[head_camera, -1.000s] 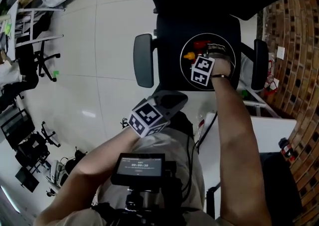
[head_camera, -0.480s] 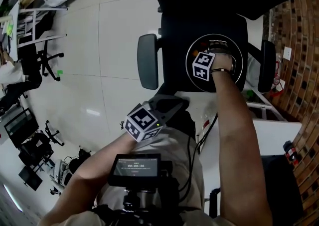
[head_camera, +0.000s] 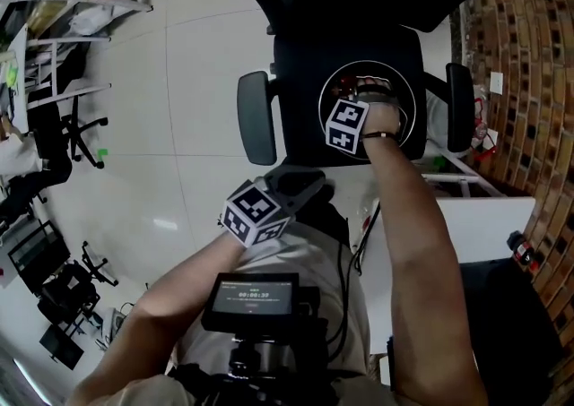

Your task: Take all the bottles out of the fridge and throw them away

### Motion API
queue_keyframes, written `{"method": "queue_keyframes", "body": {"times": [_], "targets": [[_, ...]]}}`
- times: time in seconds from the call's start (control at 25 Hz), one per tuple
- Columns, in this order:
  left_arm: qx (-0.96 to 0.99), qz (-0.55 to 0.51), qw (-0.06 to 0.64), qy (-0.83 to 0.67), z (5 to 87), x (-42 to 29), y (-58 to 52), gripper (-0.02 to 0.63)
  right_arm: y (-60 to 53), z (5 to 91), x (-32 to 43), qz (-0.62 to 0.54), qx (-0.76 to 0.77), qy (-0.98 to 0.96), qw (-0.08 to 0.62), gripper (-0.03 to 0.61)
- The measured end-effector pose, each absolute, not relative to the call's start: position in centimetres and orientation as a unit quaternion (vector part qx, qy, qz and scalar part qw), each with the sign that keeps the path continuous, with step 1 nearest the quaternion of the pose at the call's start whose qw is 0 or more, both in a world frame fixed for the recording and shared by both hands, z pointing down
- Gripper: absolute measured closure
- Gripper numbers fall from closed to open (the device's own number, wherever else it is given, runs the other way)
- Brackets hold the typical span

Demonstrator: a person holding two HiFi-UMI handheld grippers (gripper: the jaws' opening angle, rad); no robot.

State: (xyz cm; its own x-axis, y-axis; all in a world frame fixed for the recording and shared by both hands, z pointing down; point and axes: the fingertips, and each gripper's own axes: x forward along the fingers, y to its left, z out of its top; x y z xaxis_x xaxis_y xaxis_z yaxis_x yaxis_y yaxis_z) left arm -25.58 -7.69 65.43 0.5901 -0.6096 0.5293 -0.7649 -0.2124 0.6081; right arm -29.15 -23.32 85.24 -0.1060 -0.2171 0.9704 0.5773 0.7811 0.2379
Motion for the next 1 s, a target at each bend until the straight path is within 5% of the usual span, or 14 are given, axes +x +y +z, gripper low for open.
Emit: {"method": "queue_keyframes", "body": {"times": [0.08,0.36,1.0], "targets": [[0.781,0.088,0.436,-0.438,64.8,-25.6,-8.0,0.6,-23.2,83.4,-29.4,-0.306,-0.123,-0.687,0.647,0.335],[0.807,0.097,0.407,-0.417,61.7,-25.1,-9.0,0.601,-23.0,74.9,-28.3,-0.302,-0.046,-0.741,0.599,0.55],[0.886,0.135,0.324,-0.304,54.5,-16.8,-9.6,0.601,-17.9,54.8,-15.6,-0.142,0.219,-0.851,0.456,0.578]]}}
